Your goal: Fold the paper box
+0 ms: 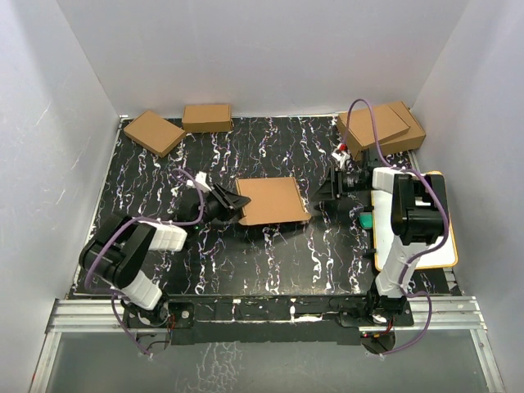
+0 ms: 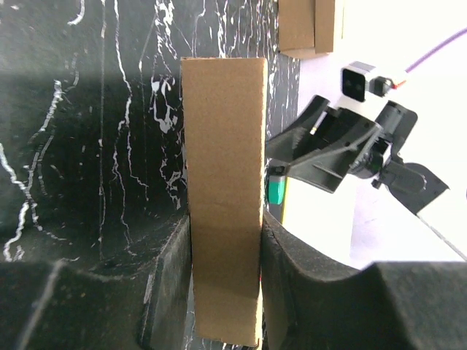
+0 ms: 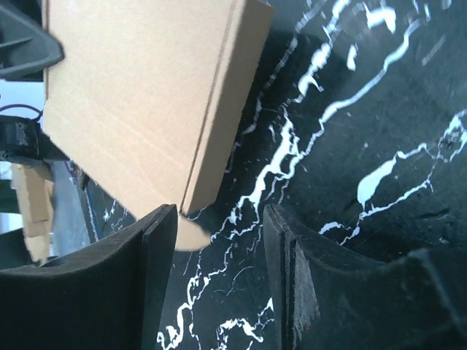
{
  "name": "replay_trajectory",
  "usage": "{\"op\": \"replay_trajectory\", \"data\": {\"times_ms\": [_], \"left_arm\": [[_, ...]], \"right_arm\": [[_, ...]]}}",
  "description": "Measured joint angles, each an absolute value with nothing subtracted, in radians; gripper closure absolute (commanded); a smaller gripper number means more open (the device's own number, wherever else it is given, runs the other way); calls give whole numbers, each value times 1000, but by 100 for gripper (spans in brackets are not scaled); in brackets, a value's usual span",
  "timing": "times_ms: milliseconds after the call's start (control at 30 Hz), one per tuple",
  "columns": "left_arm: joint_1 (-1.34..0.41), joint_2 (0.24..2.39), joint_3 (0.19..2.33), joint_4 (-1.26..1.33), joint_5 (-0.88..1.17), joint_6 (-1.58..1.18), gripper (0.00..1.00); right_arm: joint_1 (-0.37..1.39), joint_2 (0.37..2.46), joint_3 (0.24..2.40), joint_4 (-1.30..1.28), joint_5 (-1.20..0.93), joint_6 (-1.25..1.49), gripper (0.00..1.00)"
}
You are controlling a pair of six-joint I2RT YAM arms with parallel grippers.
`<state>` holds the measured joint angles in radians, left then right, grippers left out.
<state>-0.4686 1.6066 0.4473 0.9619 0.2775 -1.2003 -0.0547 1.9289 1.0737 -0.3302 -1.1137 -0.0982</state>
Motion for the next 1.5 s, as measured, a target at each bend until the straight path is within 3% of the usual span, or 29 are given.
{"op": "replay_trajectory", "data": {"times_ms": [267,433,567,833,1200,1500], "left_arm": [[-374,1440,440,790,293,-1203,71],[-337,1322,455,628,297,-1227,74],[-312,1267,484,523,307,-1270,76],[-289,1259,515,378,340,-1360,77],[-289,1262,533,332,375,-1470,77],[-289,1287,530,341,395,-1546,76]], "right_arm": [[-64,1747,1127,-470,-1197,-316,35],[-3,1657,1160,-562,-1219,-513,21],[138,1603,1171,-614,-1193,-682,0],[377,1433,1138,-522,-1016,-920,1],[676,1462,1069,-354,-632,-966,2],[803,1503,997,-179,-351,-961,19]]}}
